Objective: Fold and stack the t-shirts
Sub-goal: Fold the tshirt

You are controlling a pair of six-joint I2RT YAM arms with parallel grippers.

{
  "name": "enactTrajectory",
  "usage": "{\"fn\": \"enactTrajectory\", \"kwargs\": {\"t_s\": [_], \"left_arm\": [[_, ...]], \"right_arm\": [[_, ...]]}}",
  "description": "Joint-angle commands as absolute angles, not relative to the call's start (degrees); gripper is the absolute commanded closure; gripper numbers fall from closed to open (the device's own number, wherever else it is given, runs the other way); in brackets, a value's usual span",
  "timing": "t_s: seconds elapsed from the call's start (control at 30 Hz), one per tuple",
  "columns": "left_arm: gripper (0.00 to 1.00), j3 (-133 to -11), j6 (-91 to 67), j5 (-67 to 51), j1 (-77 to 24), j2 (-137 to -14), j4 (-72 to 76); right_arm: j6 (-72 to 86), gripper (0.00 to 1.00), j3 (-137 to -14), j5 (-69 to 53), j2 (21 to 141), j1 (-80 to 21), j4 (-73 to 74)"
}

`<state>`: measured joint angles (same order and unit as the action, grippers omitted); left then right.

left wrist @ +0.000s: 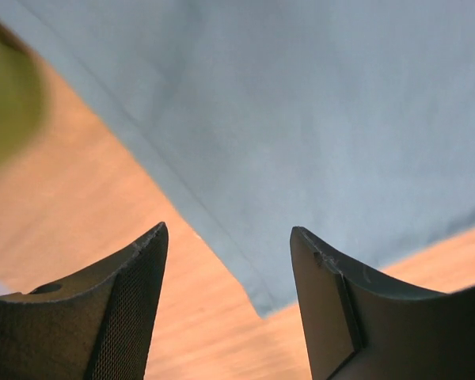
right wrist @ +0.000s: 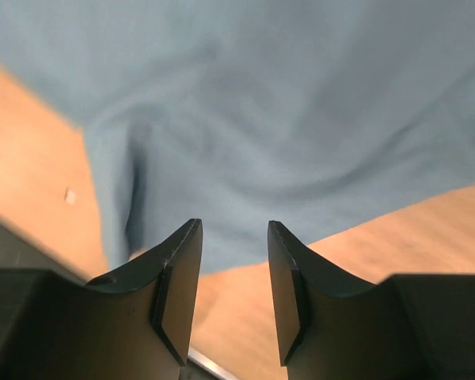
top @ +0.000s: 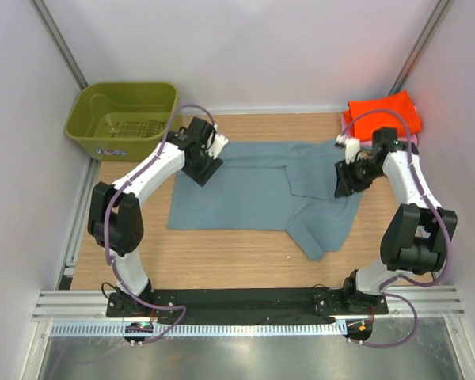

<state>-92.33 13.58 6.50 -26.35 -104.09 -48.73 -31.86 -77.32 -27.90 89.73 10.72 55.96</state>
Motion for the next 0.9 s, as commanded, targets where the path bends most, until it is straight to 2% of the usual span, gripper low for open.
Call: {"fn": "enactTrajectory", "kwargs": {"t_s": [0.0, 0.23, 0.37, 0.53, 0.63, 0.87], "left_arm": [[0.36, -87.8, 11.6, 0.4, -26.2, -100.9, -52.4], [0.36, -83.0, 14.1, 2.6, -27.2, -98.4, -52.1], [0.37, -81.8, 13.4, 2.8, -28.1, -98.3, -52.5], [0.37, -81.0, 13.3, 4.0, -29.4, -97.2, -51.6], [0.37, -81.2, 13.3, 5.3, -29.6, -97.3, -51.2], [0.37, -81.9, 13.0, 5.6, -30.1, -97.5, -51.2]], "right_arm": [[-47.2, 0.56, -70.8, -31.4, 85.7, 9.1, 67.8], [-60.4, 0.55, -65.5, -31.8, 81.7, 7.2, 80.8], [-62.1, 0.54, -61.5, -30.3, 78.8, 3.4, 83.7], [-61.8, 0.54, -53.3, -22.2, 68.9, -3.5, 76.5], [-63.0, 0.55, -48.2, -17.5, 64.2, -4.0, 71.9], [-62.3, 0.57, -42.0, -15.1, 61.5, -3.9, 65.1]]}}
